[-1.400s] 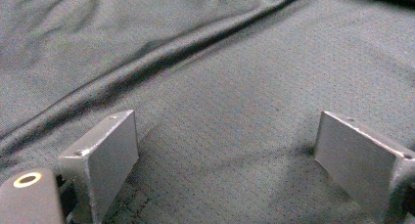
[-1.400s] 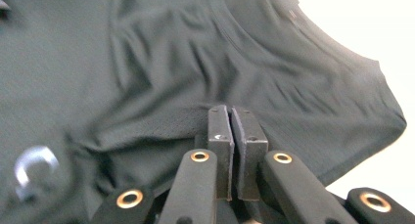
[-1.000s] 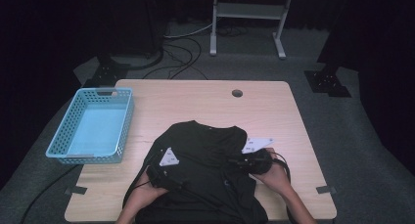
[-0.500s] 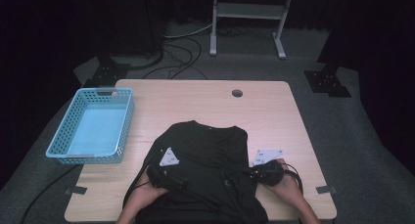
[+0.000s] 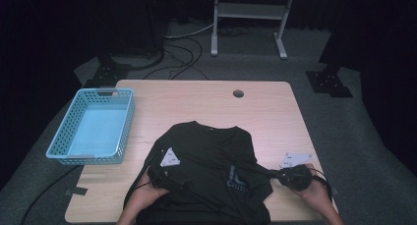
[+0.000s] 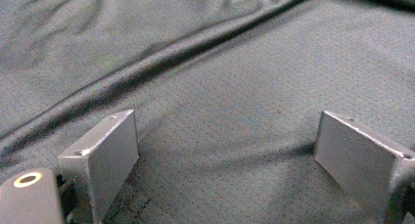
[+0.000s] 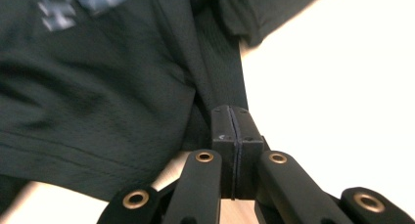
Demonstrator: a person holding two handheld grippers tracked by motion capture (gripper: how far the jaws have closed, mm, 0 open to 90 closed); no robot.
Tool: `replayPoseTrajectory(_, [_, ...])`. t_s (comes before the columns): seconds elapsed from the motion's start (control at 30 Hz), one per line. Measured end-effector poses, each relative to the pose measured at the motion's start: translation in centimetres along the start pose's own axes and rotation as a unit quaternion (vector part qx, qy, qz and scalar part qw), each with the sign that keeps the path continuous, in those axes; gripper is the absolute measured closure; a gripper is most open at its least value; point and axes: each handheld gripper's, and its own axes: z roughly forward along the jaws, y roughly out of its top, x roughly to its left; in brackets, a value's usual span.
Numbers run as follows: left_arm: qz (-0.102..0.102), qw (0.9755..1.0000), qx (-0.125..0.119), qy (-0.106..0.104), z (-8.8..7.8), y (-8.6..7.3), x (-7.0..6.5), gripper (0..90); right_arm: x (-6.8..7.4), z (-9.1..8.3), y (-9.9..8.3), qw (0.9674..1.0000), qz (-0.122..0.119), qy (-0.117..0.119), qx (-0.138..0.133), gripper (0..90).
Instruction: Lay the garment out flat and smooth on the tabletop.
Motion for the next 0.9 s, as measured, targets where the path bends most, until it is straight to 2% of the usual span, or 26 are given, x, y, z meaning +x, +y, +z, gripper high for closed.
replayPoseTrajectory(0.17, [0.000,1.0000,0.001,0.000,0.0,0.0,0.0,8.5,-1.4,-1.3,-1.9,0.9995,0.024,-0.020,0.005,90.0])
replayPoseTrajectory(0.3, [-0.002,1.0000,0.001,0.002,0.0,0.0,0.0,8.5,-2.9,-2.9,-3.5,0.9969,0.038,-0.064,0.025,90.0])
replayPoseTrajectory(0.37, [-0.002,1.0000,0.001,0.003,0.0,0.0,0.0,8.5,-3.6,-3.7,-4.2,0.9953,0.053,-0.076,0.028,90.0])
replayPoseTrajectory(0.43, [-0.003,1.0000,0.001,0.003,0.0,0.0,0.0,8.5,-3.9,-4.2,-4.7,0.9944,0.057,-0.084,0.030,90.0])
replayPoseTrajectory(0.5, [-0.004,1.0000,0.001,0.004,0.0,0.1,0.0,8.5,-3.9,-4.8,-5.0,0.9943,0.064,-0.082,0.021,90.0])
replayPoseTrajectory(0.57, [-0.005,1.0000,0.002,0.005,0.0,0.1,0.0,8.5,-3.9,-5.4,-5.1,0.9934,0.061,-0.094,0.021,90.0])
replayPoseTrajectory(0.67, [-0.007,1.0000,0.002,0.006,0.0,0.1,0.0,8.5,-3.9,-6.1,-5.0,0.9936,0.063,-0.093,0.010,90.0])
replayPoseTrajectory(0.73, [-0.008,0.9999,0.001,0.007,0.1,0.1,0.0,8.4,-3.5,-6.3,-4.6,0.9951,0.061,-0.078,-0.002,90.0])
replayPoseTrajectory(0.8, [-0.007,0.9999,0.002,0.008,0.1,0.1,0.0,8.4,-3.1,-6.0,-4.1,0.9962,0.053,-0.069,-0.005,90.0])
replayPoseTrajectory(0.9, [-0.008,0.9999,0.003,0.008,0.1,0.1,0.0,8.4,-2.2,-5.1,-2.8,0.9981,0.041,-0.042,-0.018,90.0])
